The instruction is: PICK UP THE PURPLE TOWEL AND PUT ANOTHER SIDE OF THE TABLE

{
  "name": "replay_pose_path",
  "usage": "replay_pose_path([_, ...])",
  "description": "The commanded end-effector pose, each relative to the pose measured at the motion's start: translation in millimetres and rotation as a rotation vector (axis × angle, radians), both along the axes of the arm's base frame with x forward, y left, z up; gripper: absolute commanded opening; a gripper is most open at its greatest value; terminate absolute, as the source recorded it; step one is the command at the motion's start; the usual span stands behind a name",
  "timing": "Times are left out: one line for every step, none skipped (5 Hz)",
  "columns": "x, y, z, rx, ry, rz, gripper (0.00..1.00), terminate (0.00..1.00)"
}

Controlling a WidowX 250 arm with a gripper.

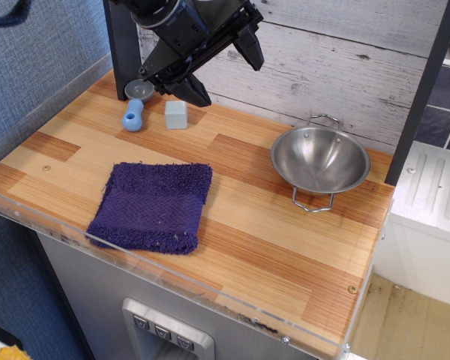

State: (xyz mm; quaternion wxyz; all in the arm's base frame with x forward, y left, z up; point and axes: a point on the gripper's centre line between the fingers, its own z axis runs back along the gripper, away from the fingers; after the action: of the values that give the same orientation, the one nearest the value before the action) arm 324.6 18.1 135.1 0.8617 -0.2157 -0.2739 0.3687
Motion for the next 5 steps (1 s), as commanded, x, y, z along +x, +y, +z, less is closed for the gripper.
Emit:
replay_pose_path([0.0,0.0,0.0,0.000,0.000,0.000,1.00,0.00])
replay_pose_path([-8.9,9.9,3.1,0.022,0.035,0.033,1.00,0.00])
replay_pose_path([-25.4,26.5,0.6,0.078,0.093,0.086,1.00,0.00])
replay_pose_path([-39.1,42.9,2.1,0.175,0.152,0.093,1.00,0.00])
replay_pose_path([-52.2,56.7,-4.3,0.236,0.197,0.075,1.00,0.00])
